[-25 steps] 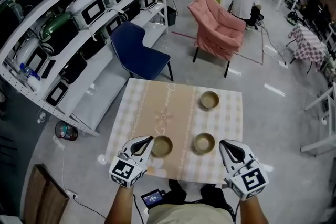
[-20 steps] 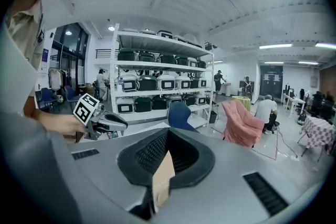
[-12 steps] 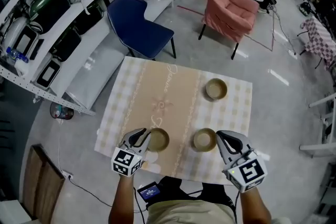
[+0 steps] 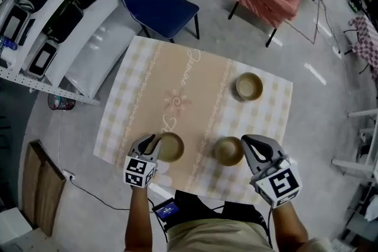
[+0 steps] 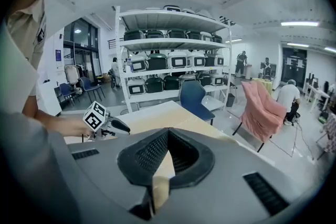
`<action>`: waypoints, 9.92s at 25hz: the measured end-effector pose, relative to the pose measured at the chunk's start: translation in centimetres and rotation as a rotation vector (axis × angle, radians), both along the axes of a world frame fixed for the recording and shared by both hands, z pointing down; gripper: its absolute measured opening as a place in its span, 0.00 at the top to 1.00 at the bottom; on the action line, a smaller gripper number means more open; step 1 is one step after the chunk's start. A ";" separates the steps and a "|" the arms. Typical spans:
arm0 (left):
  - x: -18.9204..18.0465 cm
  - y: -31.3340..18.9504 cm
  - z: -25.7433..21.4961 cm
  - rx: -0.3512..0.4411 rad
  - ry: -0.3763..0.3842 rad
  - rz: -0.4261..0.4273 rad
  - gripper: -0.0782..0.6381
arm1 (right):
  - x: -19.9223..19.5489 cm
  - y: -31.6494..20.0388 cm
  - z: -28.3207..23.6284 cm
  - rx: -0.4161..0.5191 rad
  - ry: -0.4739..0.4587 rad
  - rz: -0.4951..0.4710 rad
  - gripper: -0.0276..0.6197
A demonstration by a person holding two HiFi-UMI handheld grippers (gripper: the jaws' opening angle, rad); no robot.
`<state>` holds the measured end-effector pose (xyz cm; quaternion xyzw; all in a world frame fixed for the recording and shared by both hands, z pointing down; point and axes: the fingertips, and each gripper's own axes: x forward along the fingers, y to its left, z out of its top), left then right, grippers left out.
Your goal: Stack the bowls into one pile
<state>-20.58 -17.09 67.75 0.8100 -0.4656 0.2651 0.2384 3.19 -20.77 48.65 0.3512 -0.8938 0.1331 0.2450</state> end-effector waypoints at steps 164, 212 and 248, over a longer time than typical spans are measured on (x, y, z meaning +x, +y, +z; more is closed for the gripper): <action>16.5 -0.1 -13.2 0.201 -0.029 0.240 0.88 | 7.8 -4.8 11.8 -0.290 -0.040 0.150 0.94; 6.1 6.5 -19.0 0.309 -0.046 0.224 0.88 | 4.7 3.4 16.4 -0.179 0.446 0.142 0.78; 10.1 13.2 -41.1 0.596 -0.024 0.250 0.88 | -0.5 15.8 -25.0 0.297 -0.161 -0.210 0.95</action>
